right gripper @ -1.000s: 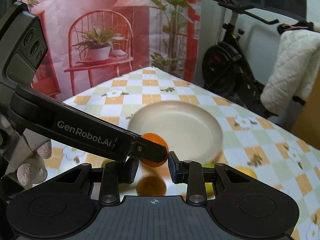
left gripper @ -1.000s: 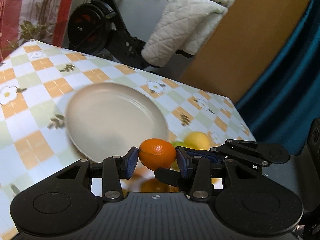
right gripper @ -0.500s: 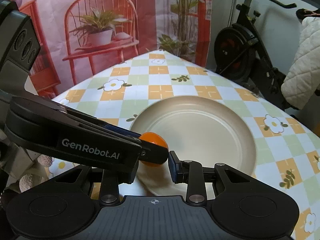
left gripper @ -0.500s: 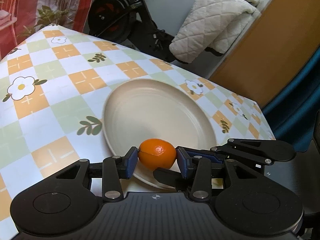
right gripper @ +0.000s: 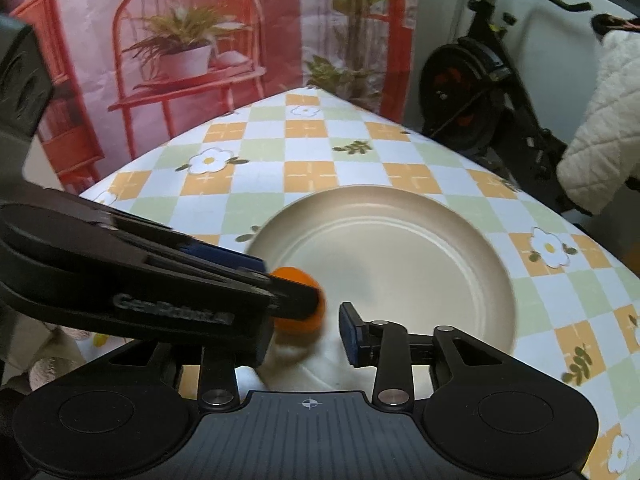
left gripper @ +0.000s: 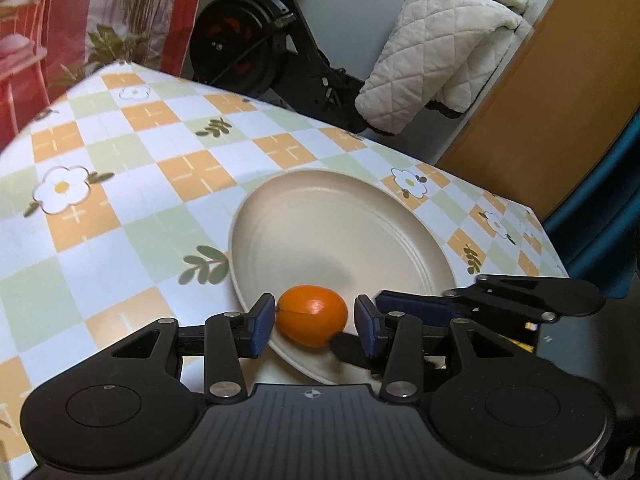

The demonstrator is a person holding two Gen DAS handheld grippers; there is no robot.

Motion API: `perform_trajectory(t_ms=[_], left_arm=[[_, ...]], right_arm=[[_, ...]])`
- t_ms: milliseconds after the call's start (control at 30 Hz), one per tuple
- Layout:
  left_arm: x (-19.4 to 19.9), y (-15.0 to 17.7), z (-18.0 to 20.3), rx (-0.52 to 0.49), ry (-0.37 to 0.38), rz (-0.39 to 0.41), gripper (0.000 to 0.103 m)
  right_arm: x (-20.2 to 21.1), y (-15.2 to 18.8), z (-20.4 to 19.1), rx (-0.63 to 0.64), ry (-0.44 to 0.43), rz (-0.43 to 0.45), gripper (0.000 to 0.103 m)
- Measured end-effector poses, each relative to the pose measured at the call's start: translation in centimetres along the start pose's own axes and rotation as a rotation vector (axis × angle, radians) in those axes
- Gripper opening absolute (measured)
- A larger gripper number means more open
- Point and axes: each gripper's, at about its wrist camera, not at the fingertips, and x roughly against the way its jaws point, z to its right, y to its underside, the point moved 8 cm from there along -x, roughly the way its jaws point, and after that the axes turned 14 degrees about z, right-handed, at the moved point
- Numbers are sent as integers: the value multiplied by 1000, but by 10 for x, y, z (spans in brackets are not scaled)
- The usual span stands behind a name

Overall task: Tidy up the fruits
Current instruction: 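Carry the tangerine over the beige plate and open the left gripper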

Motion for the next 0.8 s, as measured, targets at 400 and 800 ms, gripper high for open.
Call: perform_trajectory(t_ms=[400,800], left_arm=[[49,-8,31,-149,-20,89,46],[77,42,84,-255,69,41,46]], right_arm=[[77,8,12,-13,30,95,35],[130,60,8,-42,58,89,35]])
